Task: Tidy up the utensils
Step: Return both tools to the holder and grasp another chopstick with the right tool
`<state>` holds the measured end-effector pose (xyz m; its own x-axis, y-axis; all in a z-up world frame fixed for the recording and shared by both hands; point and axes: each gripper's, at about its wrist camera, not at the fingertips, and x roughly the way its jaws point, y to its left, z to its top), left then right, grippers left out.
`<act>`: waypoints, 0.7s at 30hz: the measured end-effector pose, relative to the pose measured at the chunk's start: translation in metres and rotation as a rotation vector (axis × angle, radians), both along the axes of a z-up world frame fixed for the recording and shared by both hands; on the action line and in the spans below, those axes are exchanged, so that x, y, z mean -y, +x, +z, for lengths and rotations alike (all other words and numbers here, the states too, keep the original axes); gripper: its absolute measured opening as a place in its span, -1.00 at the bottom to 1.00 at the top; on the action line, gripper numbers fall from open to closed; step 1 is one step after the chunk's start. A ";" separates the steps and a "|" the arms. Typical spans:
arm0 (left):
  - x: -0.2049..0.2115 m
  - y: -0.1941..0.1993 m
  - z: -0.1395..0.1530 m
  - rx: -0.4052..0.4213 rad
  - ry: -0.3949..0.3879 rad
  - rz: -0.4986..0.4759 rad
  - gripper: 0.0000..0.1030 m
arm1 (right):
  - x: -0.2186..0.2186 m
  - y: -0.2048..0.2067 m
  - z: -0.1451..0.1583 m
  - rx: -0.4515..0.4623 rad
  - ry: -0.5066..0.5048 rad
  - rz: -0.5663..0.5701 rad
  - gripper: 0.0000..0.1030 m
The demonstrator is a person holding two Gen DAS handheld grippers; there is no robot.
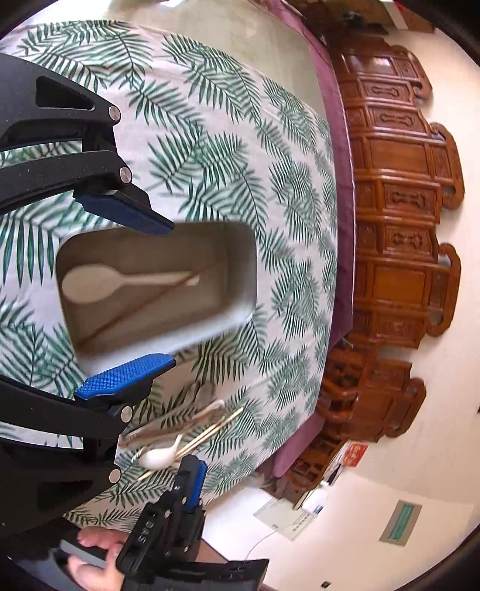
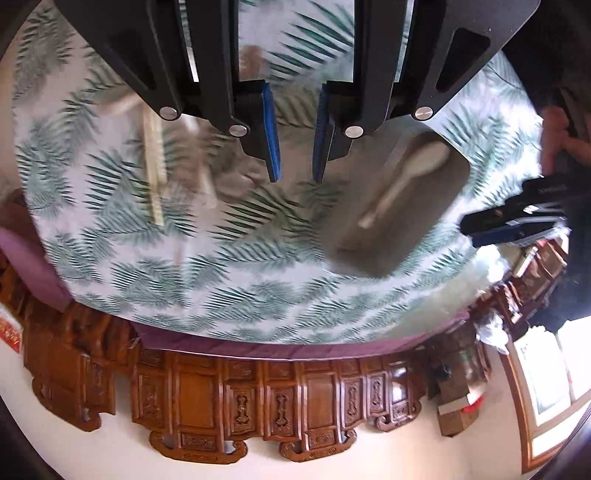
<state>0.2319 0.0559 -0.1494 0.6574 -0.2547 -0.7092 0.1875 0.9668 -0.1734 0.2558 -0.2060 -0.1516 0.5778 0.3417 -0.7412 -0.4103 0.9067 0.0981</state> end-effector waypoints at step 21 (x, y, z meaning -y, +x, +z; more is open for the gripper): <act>0.071 -0.014 -0.022 0.009 0.072 -0.069 0.24 | 0.020 0.029 -0.087 -0.126 -0.078 -0.070 -0.63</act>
